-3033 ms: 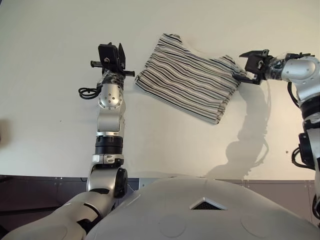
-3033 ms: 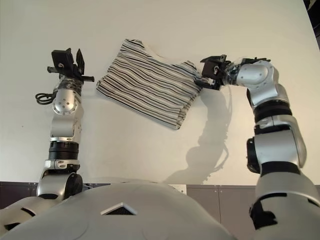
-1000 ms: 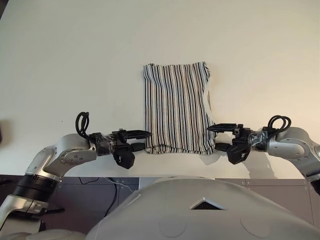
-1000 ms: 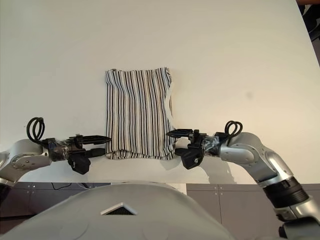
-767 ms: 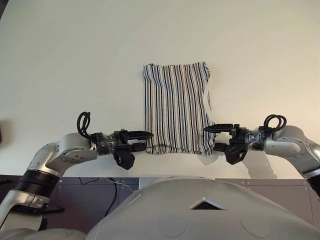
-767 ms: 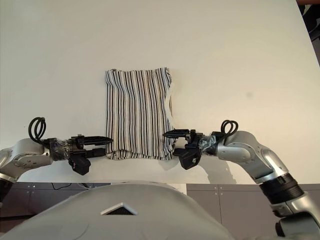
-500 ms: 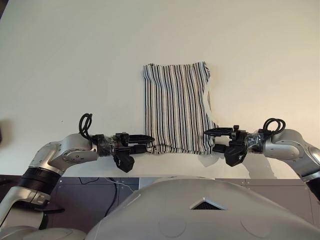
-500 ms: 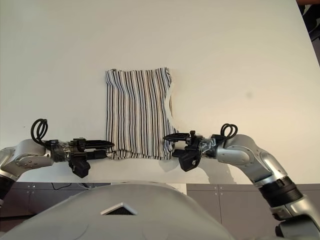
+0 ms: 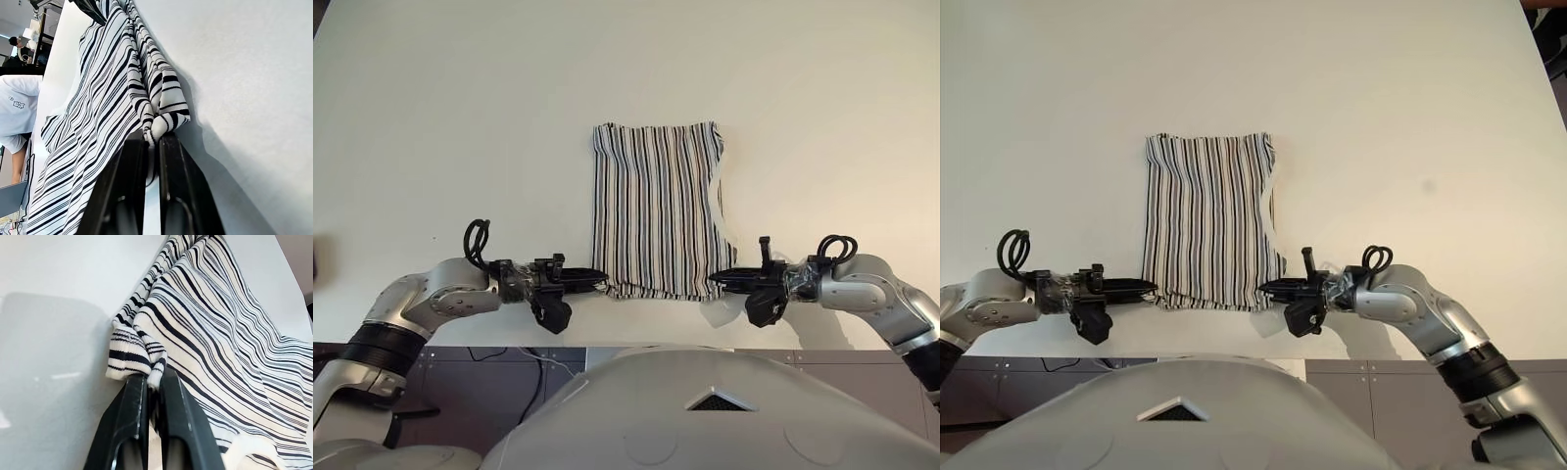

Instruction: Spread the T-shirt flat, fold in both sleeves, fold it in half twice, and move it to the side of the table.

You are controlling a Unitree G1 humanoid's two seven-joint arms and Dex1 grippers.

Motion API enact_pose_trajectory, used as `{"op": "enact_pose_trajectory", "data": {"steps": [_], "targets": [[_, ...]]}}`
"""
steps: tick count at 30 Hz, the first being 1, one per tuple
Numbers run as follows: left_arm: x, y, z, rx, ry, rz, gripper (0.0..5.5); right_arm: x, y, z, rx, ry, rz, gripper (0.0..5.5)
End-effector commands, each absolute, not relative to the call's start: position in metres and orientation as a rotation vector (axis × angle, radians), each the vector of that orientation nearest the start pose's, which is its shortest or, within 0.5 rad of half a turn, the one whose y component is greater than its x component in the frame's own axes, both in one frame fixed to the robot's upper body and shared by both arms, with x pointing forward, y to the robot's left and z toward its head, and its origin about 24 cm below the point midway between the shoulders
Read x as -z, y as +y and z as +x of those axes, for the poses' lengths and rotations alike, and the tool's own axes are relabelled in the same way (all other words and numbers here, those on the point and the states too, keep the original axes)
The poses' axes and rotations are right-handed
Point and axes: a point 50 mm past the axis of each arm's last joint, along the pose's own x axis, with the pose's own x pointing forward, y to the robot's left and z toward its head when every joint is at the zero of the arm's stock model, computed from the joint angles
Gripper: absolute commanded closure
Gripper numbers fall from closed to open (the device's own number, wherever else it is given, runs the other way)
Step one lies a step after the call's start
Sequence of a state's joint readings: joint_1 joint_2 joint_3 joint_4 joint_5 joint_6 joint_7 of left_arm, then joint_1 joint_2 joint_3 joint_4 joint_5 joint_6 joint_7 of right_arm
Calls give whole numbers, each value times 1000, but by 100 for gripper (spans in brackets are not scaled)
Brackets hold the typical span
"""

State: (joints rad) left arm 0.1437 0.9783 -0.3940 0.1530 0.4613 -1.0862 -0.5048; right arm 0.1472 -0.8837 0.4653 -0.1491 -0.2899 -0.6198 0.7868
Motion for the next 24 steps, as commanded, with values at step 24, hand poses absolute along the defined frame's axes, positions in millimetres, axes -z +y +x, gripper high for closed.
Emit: {"op": "enact_pose_trajectory", "data": {"steps": [24], "targets": [[-77,167,270,945,170,418,538,-79,-187,274,-1091,337,-352,540]]}}
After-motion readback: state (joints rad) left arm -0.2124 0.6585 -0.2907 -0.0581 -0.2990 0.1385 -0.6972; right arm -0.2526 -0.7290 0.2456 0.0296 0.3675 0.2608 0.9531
